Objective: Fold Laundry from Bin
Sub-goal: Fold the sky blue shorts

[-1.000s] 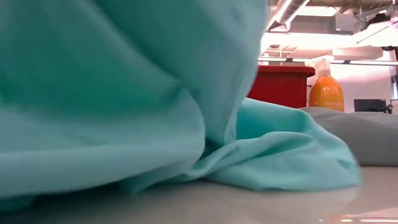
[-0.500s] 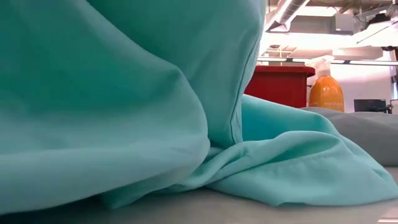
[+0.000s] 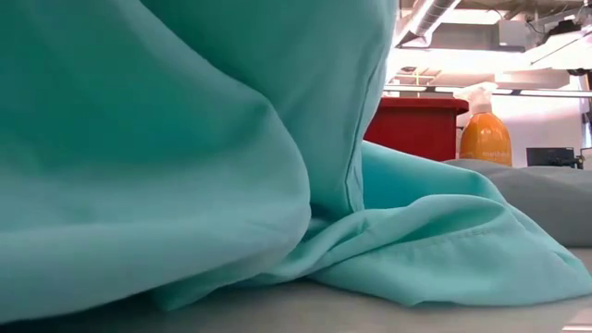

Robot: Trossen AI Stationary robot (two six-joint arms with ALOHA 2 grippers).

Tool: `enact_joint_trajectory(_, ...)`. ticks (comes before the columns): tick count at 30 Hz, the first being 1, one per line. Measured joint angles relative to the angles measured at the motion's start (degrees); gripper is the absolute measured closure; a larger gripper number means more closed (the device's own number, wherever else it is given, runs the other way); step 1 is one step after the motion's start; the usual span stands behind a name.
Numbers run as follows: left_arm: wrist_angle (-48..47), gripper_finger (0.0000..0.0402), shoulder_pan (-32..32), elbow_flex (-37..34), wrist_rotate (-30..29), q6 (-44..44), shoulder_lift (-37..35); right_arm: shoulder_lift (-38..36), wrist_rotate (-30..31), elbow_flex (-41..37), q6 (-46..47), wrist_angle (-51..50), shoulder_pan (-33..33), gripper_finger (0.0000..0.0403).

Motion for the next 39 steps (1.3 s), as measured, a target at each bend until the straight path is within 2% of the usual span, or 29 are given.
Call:
enact_joint_trajectory(15,-0.13,0.0397,6.88,0.00,14.58,-17.16,-0.02,0.00,-0.97,0.00,-1.68,1.11,-0.20,0.0193)
enact_joint_trajectory(20,-0.25,0.0397,8.58,0.00,16.83,-19.41,-0.02,-0.02,-2.12,0.00,-1.66,2.34,-0.31,0.0193)
enact_joint_trajectory(25,-0.28,0.0397,10.50,-0.02,16.30,-21.08,0.20,-0.09,-2.85,0.07,-1.08,2.73,-0.70,0.0194)
enact_joint_trajectory(28,-0.13,0.0397,11.16,-0.02,18.83,-22.07,0.15,-0.09,-2.80,0.07,-1.01,2.32,-1.12,0.0194)
enact_joint_trajectory(32,-0.15,0.0397,11.26,-0.04,22.00,-21.12,0.15,-0.11,1.25,0.09,1.52,0.47,-1.08,0.0194)
enact_joint_trajectory(39,-0.02,0.0397,11.04,-0.07,23.81,-19.52,0.11,-0.24,1.87,0.09,1.84,-1.77,-1.16,0.0194)
